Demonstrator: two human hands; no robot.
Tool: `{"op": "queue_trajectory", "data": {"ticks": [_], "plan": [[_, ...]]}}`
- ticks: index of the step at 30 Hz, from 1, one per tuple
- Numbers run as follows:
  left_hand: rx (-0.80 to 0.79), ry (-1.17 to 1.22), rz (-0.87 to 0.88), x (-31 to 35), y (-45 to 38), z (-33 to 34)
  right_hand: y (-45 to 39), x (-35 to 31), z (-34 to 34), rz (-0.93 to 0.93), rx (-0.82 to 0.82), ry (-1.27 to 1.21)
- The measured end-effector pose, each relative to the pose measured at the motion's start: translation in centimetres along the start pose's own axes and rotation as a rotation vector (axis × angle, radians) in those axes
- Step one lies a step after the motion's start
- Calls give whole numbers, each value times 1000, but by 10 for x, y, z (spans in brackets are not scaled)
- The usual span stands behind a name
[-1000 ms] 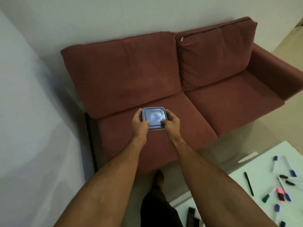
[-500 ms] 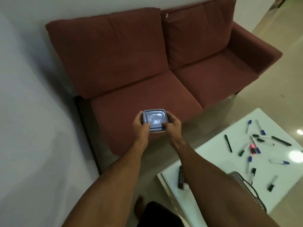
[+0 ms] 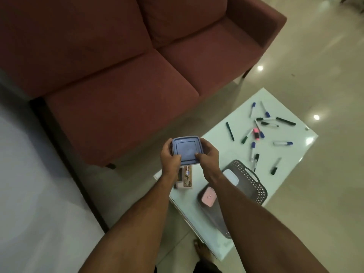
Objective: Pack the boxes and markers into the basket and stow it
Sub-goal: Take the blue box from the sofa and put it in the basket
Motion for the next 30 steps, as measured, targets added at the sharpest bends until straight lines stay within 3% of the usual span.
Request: {"op": "queue_trajectory", "data": {"ticks": [10, 17, 24, 30], "plan": [[118, -30, -78, -108, 101, 140, 26, 29, -168, 82, -106, 139], [242, -148, -120, -170, 170, 211, 52, 91, -261, 162, -136, 228], [302, -277, -139, -248, 180, 252, 50, 175, -314, 230, -173, 296], [309, -320, -176, -284, 160, 269, 29, 212, -315, 217, -221, 330]]}}
Point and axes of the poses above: each hand's wrist, its own y-axis away from the middle knuckle, its own z-axis out of the palm, x = y × z, the point moved 2 cm from there along -y, towards the middle knuckle, and after that the axes turned 15 degrees about -y, right-handed, at the moved point
